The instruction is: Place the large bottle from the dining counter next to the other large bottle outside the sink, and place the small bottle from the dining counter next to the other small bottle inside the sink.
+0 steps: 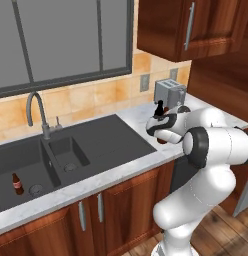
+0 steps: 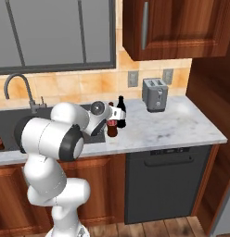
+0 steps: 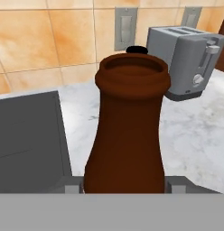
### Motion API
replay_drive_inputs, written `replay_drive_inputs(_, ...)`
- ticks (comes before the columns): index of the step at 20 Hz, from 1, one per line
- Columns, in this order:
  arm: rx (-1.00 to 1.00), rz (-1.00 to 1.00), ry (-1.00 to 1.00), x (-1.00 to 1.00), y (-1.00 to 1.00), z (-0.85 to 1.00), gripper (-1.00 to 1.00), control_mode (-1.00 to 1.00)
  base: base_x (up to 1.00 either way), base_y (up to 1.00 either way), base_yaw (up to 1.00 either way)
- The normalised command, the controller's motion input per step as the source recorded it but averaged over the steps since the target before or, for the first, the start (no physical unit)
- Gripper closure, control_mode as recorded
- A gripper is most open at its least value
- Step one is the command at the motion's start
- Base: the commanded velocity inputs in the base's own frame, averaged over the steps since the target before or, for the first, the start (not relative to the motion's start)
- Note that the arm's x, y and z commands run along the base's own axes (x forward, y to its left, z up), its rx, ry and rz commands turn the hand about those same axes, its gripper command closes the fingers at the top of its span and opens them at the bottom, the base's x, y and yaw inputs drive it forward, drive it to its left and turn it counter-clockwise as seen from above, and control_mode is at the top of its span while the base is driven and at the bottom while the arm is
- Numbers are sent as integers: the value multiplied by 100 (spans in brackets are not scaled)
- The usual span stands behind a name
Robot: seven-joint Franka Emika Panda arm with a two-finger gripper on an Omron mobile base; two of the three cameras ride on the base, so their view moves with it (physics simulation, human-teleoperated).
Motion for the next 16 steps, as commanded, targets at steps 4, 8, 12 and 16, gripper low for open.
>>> replay_drive_inputs(4,0,0,0,0,0,0,100,100,17,1,0)
replay_drive_inputs(8,0,0,0,0,0,0,100,100,8,0,0)
replay_drive_inputs(12,0,0,0,0,0,0,100,100,6,0,0)
replay_drive_inputs(16,0,0,0,0,0,0,100,100,12,0,0)
